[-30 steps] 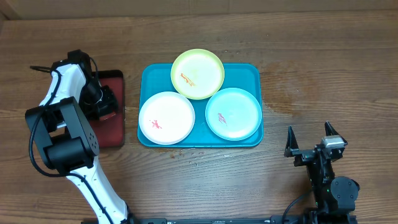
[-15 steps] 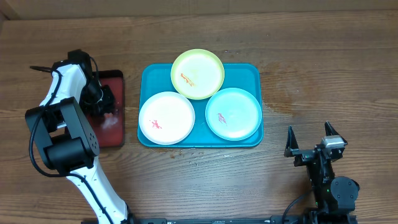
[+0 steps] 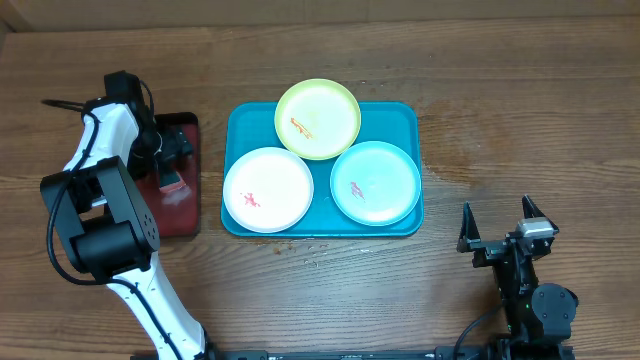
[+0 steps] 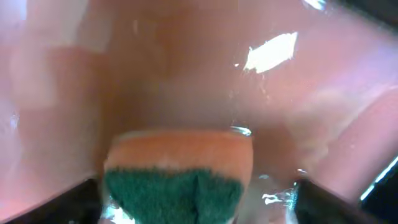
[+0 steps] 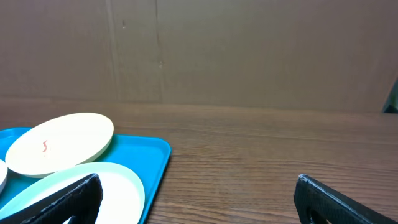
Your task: Clean dirty plates on tray and stack at the side
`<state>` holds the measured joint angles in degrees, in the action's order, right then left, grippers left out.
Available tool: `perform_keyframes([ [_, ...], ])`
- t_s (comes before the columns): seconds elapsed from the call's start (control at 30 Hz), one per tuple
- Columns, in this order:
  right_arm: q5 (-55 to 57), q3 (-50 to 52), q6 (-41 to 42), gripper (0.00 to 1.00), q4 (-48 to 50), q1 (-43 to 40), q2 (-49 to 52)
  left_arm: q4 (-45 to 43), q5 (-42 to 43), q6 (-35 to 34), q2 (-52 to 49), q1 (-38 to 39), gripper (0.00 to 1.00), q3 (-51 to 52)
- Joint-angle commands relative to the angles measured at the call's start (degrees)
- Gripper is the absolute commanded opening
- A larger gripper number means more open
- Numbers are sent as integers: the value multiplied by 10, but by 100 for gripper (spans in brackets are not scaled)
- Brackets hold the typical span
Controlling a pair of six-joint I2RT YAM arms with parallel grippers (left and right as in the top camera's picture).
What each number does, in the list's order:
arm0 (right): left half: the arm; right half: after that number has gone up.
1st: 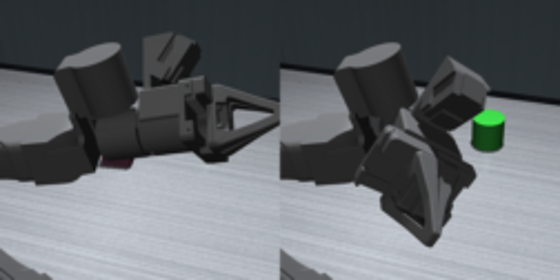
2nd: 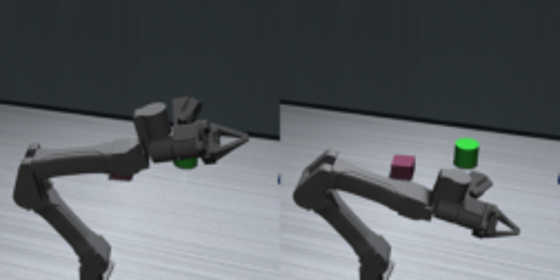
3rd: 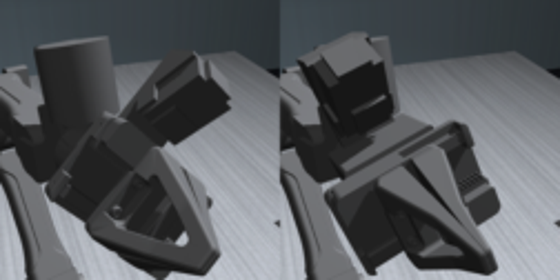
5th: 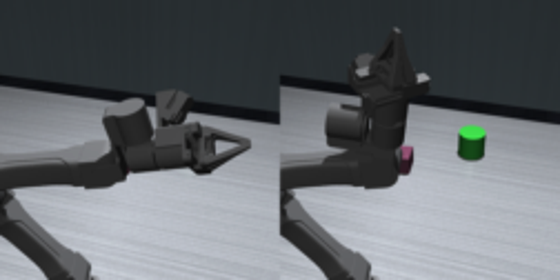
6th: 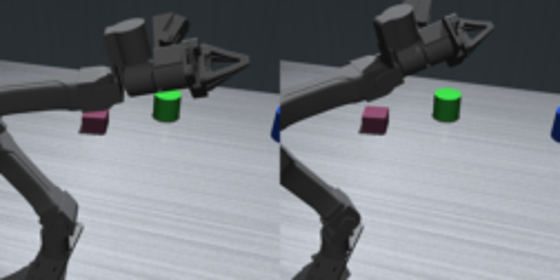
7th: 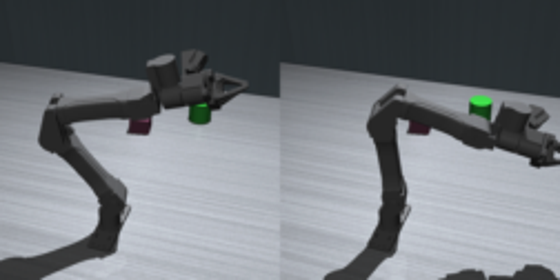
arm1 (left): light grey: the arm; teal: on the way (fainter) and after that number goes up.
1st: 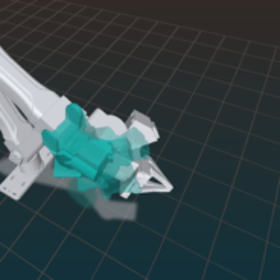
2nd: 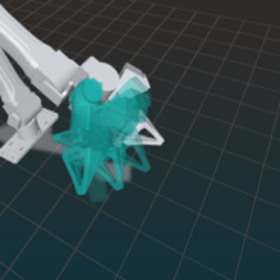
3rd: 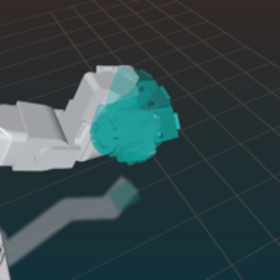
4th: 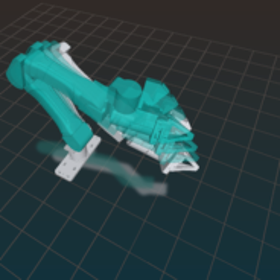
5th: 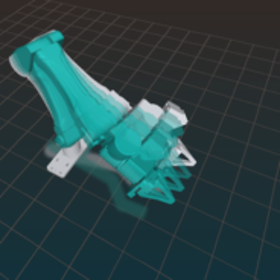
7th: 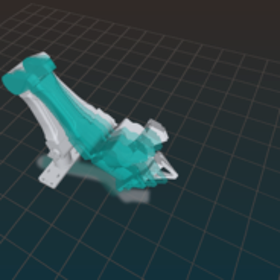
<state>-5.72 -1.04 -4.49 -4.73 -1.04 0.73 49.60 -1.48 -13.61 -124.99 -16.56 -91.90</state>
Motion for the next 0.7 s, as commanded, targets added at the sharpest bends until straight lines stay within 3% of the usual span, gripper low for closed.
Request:
perform_keyframes([
  [0.0,3,6,2,100,3,3,-6,-11,6,3,-14,-3,57,15],
  [0.07,3,6,2,100,3,3,-6,-13,-6,3,-14,-3,14,15],
  [0.1,3,6,2,100,3,3,-6,-13,-12,3,-14,-3,4,15],
  [0.2,3,6,2,100,3,3,-6,-12,-24,3,-14,-3,5,15],
  [0.23,3,6,2,100,3,3,-6,-12,-26,3,-14,-3,15,15],
  [0.27,3,6,2,100,3,3,-6,-13,-31,3,-14,-3,41,15],
  [0.3,3,6,2,100,3,3,-6,-13,-33,3,-14,-3,95,15],
  [0.33,3,6,2,100,3,3,-6,-15,-34,3,-14,-3,100,15],
  [0.67,3,6,2,100,3,3,-6,-19,-35,10,-14,-3,100,15],
])
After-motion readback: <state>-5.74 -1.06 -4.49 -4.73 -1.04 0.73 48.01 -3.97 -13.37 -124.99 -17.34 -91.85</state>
